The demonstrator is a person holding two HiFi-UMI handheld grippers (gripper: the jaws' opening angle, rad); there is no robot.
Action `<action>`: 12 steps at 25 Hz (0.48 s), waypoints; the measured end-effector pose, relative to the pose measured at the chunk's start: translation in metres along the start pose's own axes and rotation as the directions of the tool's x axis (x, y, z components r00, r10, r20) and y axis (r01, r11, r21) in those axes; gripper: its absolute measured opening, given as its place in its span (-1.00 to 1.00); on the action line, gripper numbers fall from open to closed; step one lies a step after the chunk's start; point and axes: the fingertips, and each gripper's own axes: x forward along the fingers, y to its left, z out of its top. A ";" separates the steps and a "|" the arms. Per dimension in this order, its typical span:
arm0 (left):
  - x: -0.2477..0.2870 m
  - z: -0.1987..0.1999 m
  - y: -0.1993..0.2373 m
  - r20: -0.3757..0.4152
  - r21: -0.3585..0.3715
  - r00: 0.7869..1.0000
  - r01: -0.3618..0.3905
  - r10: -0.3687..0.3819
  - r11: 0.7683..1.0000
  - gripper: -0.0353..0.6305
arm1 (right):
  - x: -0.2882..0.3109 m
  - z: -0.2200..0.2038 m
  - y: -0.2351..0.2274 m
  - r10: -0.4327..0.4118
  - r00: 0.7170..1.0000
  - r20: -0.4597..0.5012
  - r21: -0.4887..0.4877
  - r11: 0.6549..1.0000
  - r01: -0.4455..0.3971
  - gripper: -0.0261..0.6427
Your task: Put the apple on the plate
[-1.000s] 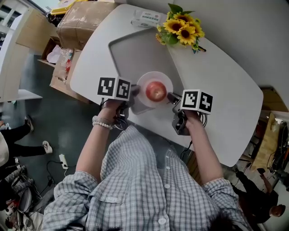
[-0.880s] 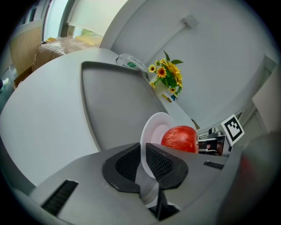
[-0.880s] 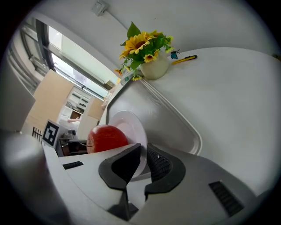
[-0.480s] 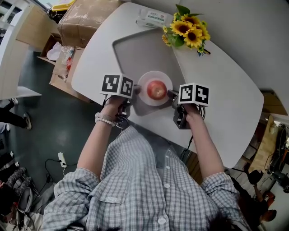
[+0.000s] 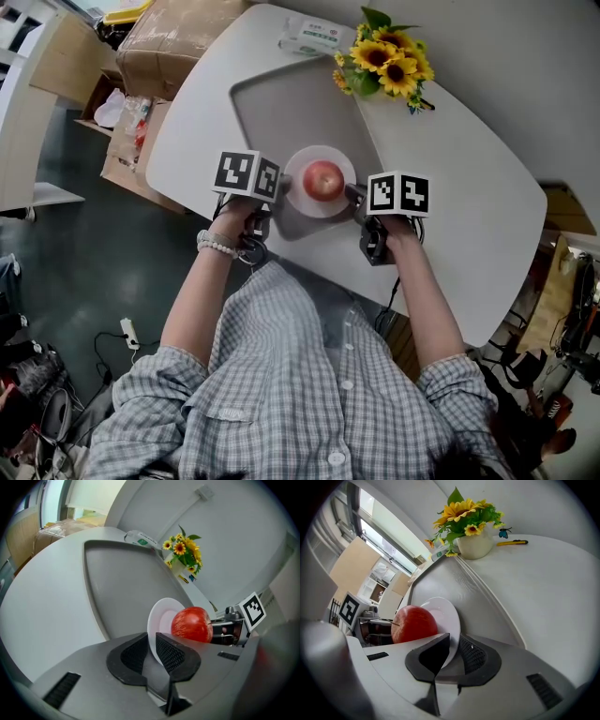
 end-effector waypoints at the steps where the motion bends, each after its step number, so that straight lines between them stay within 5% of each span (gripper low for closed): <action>1: -0.001 0.001 -0.001 0.007 0.003 1.000 0.003 -0.003 1.000 -0.76 | 0.000 0.000 0.000 -0.003 1.000 0.006 -0.012 1.000 0.003 -0.76; 12: -0.020 0.014 -0.001 0.133 -0.044 0.991 0.023 -0.017 0.999 -0.66 | -0.017 0.010 -0.010 -0.009 0.994 0.107 -0.043 0.999 0.014 -0.75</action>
